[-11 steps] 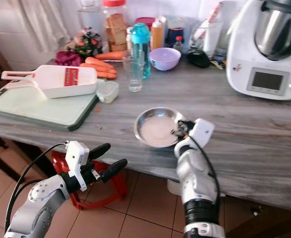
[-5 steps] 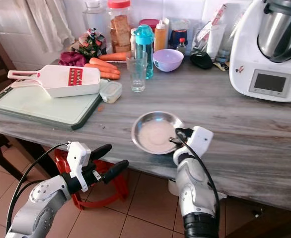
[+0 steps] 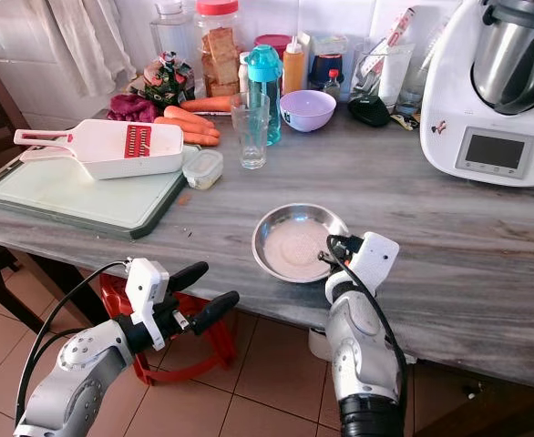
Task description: Setting the table
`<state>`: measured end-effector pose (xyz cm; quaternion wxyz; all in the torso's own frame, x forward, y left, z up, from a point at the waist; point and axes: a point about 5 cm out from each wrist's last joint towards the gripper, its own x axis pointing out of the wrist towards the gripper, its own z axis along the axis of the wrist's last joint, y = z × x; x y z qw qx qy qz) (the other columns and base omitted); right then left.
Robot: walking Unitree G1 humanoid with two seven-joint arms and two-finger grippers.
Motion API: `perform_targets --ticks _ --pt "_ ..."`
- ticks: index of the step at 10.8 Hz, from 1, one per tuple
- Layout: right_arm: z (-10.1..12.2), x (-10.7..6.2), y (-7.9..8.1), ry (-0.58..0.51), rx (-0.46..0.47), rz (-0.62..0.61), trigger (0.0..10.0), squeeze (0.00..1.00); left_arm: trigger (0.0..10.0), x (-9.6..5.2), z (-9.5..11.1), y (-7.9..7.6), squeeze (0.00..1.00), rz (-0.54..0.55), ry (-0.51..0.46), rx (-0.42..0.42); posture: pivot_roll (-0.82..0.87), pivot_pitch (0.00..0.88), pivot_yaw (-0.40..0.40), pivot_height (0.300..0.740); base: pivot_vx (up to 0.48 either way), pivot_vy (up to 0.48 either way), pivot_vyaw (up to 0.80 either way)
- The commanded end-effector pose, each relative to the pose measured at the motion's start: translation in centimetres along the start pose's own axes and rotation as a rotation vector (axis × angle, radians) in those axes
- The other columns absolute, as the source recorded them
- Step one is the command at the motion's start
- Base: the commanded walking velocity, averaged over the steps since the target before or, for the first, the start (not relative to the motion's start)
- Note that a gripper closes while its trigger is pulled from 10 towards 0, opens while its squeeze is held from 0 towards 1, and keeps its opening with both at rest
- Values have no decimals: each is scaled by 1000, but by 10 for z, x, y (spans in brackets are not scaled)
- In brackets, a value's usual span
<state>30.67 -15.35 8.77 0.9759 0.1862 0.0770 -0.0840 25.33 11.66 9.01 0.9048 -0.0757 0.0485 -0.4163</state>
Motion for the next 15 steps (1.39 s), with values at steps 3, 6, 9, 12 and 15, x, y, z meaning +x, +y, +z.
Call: perform_targets --ticks 3,6,9,12,15 --pt "3 -2 -1 -9 5 -7 10000 1000 10000 1 -1 -1 0 -5 11 14 -20 12 28 740 0 0 0" --pt "3 -3 -1 -12 10 -16 10000 1000 10000 1 -1 -3 0 -12 10 16 -22 14 30 740 0 0 0" --pt "6 -6 3 -37 32 26 10000 1000 10000 0 -1 -2 0 -10 13 18 -17 16 26 740 0 0 0" --pt "17 -11 6 -101 1 67 10000 1000 10000 2 0 -2 0 -1 6 21 -20 14 27 740 0 0 0" --pt "21 -18 8 -129 -27 106 10000 1000 10000 3 2 2 0 31 -10 34 -20 16 26 740 0 0 0"
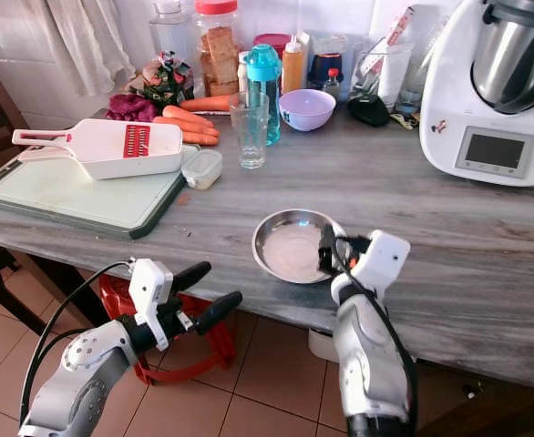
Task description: Setting the table
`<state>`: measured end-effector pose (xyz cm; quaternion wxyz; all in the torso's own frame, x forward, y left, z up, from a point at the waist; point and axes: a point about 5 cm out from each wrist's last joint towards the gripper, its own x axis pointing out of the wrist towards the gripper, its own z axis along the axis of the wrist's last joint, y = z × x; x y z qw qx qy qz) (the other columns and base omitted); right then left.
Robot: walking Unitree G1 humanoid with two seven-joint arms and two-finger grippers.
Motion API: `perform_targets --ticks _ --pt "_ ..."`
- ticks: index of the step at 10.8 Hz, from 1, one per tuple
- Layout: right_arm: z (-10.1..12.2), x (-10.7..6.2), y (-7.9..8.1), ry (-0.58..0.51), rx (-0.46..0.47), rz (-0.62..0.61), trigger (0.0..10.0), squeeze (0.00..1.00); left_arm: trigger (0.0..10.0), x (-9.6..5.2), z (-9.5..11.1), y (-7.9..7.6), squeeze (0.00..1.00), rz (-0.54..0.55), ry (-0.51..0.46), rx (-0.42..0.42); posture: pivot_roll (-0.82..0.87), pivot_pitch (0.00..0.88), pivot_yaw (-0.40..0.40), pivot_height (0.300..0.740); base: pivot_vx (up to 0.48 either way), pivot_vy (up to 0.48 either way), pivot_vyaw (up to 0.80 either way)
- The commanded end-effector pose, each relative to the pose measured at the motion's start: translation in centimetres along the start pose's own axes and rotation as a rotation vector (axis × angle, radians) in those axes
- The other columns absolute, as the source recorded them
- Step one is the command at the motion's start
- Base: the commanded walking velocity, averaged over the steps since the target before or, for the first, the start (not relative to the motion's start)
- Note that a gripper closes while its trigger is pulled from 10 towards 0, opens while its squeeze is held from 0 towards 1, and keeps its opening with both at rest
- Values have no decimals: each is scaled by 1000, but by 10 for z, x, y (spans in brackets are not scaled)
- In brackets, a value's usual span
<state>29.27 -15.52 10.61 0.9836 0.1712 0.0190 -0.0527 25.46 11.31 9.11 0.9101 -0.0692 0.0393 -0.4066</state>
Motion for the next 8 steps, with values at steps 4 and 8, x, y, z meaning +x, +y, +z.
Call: perform_targets --ticks 4,8 --pt "12 -7 7 -52 -65 53 10000 1000 10000 1 1 4 0 49 -6 29 -24 22 27 740 0 0 0" --pt "14 -12 7 -79 -141 67 10000 1000 10000 2 5 24 0 253 -3 79 -20 24 29 740 0 0 0"
